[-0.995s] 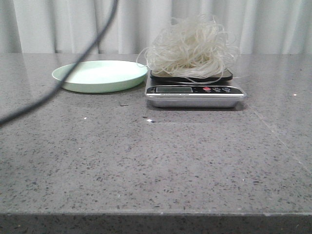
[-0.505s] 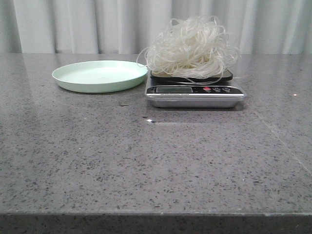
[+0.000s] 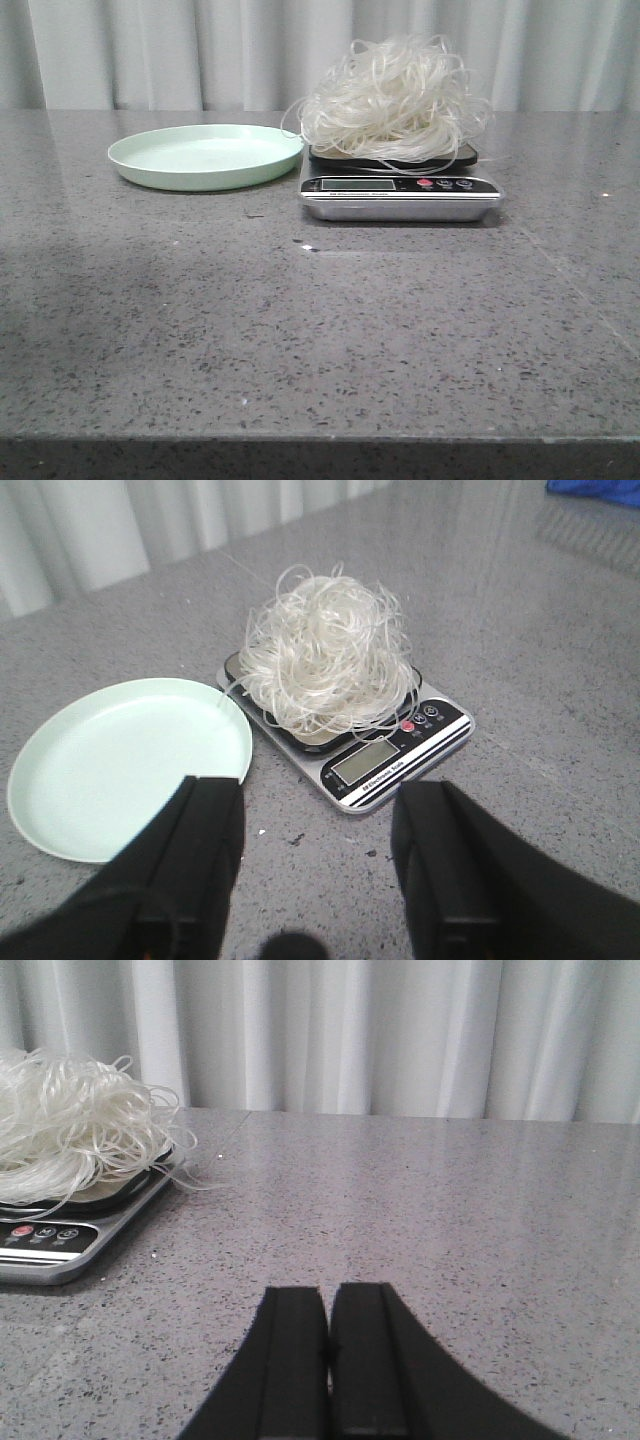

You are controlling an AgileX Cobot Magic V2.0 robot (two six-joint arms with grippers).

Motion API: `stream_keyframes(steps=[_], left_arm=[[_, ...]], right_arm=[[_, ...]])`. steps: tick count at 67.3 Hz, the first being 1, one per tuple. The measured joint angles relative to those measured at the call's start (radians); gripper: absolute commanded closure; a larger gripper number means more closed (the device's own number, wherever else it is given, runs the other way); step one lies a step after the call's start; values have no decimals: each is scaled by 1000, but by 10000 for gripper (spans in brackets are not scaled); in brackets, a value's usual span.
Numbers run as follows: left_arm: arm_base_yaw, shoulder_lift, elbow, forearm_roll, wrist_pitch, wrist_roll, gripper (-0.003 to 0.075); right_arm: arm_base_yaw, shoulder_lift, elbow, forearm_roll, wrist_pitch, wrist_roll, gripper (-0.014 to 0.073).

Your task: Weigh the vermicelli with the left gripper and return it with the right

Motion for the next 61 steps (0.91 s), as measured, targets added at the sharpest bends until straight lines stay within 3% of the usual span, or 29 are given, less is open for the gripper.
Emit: stream_keyframes(steps=[8,28,40,61], left_arm=[[0,-160,150,0,-83,0,367],[0,-594,495,0,-222,0,596],[0,-700,574,0,-282,0,594],[0,-705,594,-2,-306,0,594]], right_arm=[[0,0,0,0,0,0,427],[0,0,0,0,0,0,427],[0,0,0,0,0,0,427],[0,0,0,0,0,0,427]])
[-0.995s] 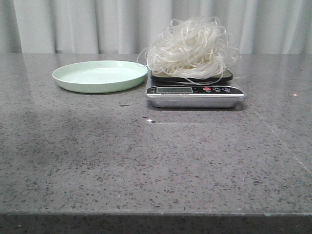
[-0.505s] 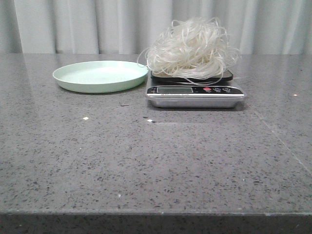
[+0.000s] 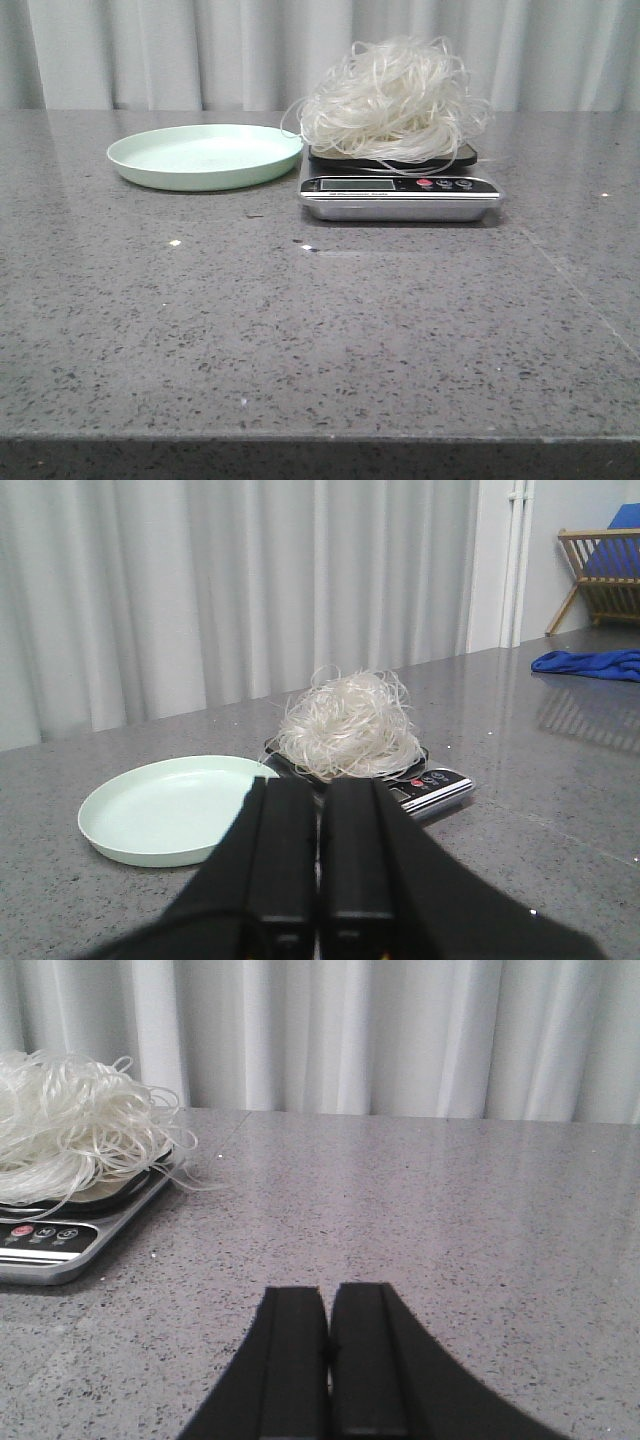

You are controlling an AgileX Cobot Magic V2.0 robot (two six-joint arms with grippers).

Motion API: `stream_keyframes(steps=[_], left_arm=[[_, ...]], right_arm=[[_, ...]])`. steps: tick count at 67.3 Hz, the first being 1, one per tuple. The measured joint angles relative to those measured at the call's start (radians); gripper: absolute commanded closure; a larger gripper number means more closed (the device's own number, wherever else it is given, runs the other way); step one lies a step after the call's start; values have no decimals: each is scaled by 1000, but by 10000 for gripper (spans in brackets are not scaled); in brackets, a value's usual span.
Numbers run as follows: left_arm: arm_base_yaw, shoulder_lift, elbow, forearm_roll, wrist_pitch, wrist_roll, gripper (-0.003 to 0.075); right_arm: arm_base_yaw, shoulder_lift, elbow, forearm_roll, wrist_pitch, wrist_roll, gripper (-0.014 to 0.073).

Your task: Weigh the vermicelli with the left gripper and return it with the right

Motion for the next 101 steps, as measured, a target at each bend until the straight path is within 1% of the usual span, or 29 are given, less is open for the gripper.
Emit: stream_keyframes(steps=[10,17,22,34,35,40,41,45,57,74,78,79,80,81,84,85,86,87,88,89,90,91,92,93,94,95,96,100,101], left_arm=[[0,0,0,-2,-2,0,594],[0,0,0,-2,-2,0,594],[0,0,0,-2,-2,0,594],[0,0,0,-2,-4,0,594],[0,0,0,-2,-4,0,594],[0,0,0,-2,-4,0,594],[0,0,0,-2,-4,0,594],[0,0,0,-2,-4,0,594],[0,0,0,-2,-4,0,594],[0,0,0,-2,-20,0,594],[0,0,0,-2,-22,0,594],[0,0,0,-2,-22,0,594],[0,0,0,-2,-22,0,594],[0,0,0,-2,-23,0,594],[0,0,0,-2,-24,0,594],[0,0,0,-2,-25,0,594],[0,0,0,-2,-25,0,594],[0,0,0,-2,-27,0,594],[0,0,0,-2,-27,0,594],[0,0,0,-2,-27,0,594],[0,0,0,-2,-27,0,594],[0,0,0,-2,-27,0,594],[0,0,0,-2,-27,0,594],[0,0,0,-2,-27,0,594],[0,0,0,-2,-27,0,594],[0,0,0,-2,-27,0,594],[0,0,0,-2,-27,0,594],[0,0,0,-2,-29,0,594],[0,0,0,-2,-31,0,594]], right_arm=[[0,0,1,0,-25,0,427],[6,0,1,43,-109,69,427],[8,0,-11,68,-115,96,427],[10,47,-186,56,-6,120,427],[10,73,-231,48,28,120,427],[10,144,-298,35,85,121,427],[10,188,-335,33,121,122,427],[10,264,-388,29,174,122,427],[10,406,-427,27,202,122,427],[27,473,-439,27,202,122,419],[53,496,-466,20,211,122,388],[64,513,-481,15,218,122,357],[68,518,-487,15,220,122,357],[80,533,-512,5,232,122,319],[102,562,-540,-8,243,122,263],[119,589,-572,-21,254,122,217],[119,589,-572,-21,254,122,217],[137,618,-608,-35,267,122,172],[137,618,-608,-35,267,122,172],[160,650,-657,-47,284,122,127],[160,650,-657,-47,284,122,127],[178,692,-699,-55,299,122,79],[178,692,-699,-55,299,122,79],[194,727,-743,-63,314,122,48],[194,727,-743,-63,314,122,48],[211,762,-800,-67,336,122,25],[211,762,-800,-67,336,122,25],[247,847,-897,-72,377,122,-3],[263,876,-947,-74,399,122,-7]])
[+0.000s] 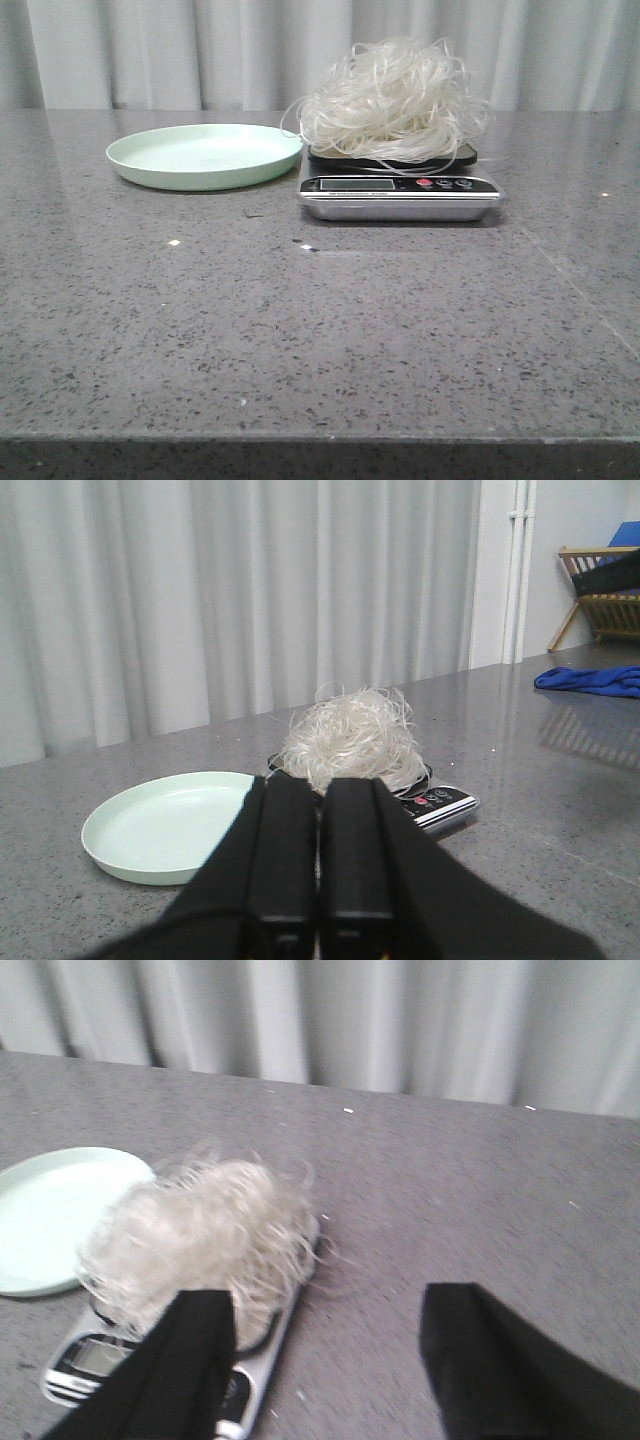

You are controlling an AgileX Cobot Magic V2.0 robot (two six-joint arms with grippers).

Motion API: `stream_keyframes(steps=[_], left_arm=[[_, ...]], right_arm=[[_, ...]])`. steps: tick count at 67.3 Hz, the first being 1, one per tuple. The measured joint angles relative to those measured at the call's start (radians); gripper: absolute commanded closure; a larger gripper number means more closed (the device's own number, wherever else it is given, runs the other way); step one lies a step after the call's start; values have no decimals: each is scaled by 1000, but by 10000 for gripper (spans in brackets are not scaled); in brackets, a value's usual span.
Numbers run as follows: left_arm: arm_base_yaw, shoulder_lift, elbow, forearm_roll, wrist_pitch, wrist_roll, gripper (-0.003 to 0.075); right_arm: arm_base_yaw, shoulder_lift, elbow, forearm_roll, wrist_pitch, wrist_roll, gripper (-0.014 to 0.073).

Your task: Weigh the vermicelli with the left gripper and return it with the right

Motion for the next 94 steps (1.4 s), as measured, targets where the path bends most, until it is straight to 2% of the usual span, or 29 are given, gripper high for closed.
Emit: stream_keyframes(steps=[18,34,67,69,74,75,78,82,87,94], left_arm=[[0,0,0,0,-1,0,594],[0,0,0,0,-1,0,594],[0,0,0,0,-1,0,594],[0,0,0,0,-1,0,594],[0,0,0,0,-1,0,594],[0,0,0,0,-1,0,594],[0,0,0,0,-1,0,594],[0,0,0,0,-1,0,594],[0,0,0,0,-1,0,594],[0,0,0,0,-1,0,594]], right_arm=[[144,380,-433,-4,205,0,-6],[183,661,-698,-4,367,0,-6],[183,1025,-901,28,611,1,6],[183,1035,-912,28,624,1,26],[181,1072,-965,33,688,1,149],[181,1084,-984,33,711,1,215],[179,1096,-1002,33,731,1,305],[179,1121,-1047,28,764,1,474],[177,1138,-1094,32,791,3,433],[177,1161,-1154,59,816,3,447]])
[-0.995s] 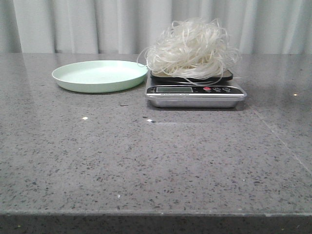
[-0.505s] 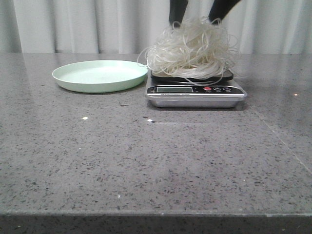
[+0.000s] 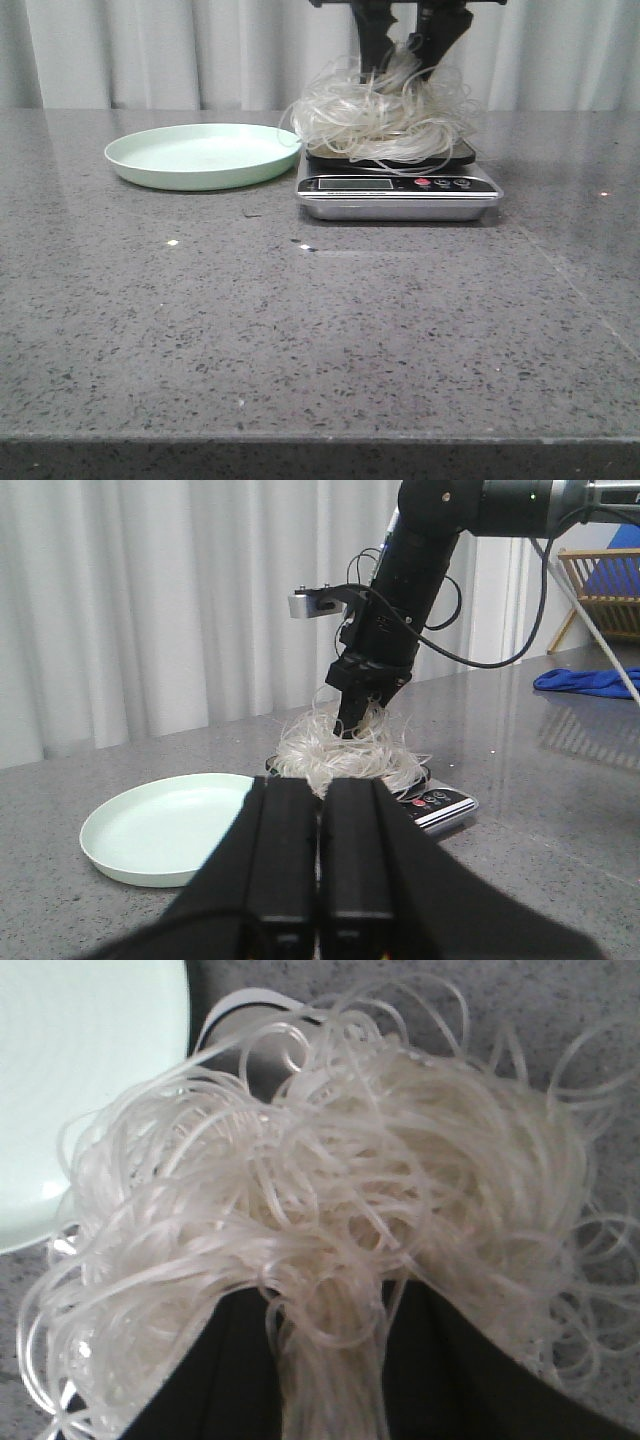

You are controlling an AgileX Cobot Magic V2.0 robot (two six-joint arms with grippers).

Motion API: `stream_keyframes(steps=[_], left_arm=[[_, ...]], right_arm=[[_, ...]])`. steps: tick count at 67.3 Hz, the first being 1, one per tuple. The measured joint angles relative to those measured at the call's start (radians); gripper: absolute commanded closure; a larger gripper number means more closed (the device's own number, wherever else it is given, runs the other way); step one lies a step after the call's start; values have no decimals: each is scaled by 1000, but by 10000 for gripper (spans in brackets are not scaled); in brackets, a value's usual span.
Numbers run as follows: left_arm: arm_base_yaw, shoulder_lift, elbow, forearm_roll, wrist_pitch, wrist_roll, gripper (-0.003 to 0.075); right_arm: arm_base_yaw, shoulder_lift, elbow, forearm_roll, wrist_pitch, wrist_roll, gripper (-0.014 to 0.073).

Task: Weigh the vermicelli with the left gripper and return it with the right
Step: 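Carry the vermicelli with the right gripper back over the green plate, then release the vermicelli onto the plate and lift the right gripper away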

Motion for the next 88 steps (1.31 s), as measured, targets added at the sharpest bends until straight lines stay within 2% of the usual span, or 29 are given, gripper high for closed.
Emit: stream_keyframes(steps=[19,34,46,55,64,70,88], left_arm=[[0,0,0,0,0,0,594],[0,0,0,0,0,0,594],[0,0,0,0,0,0,594],[0,0,0,0,0,0,594],[0,0,0,0,0,0,594],[0,0,0,0,0,0,594],[0,0,0,0,0,0,594]], right_arm=[[37,30,-162,177,-28,0,452],[60,68,-190,284,-171,0,450],[66,145,-190,348,-332,0,414],[83,190,-190,392,-445,0,347],[86,216,-190,416,-476,0,159],[86,221,-190,428,-462,0,67],[88,200,-192,436,-399,-57,48]])
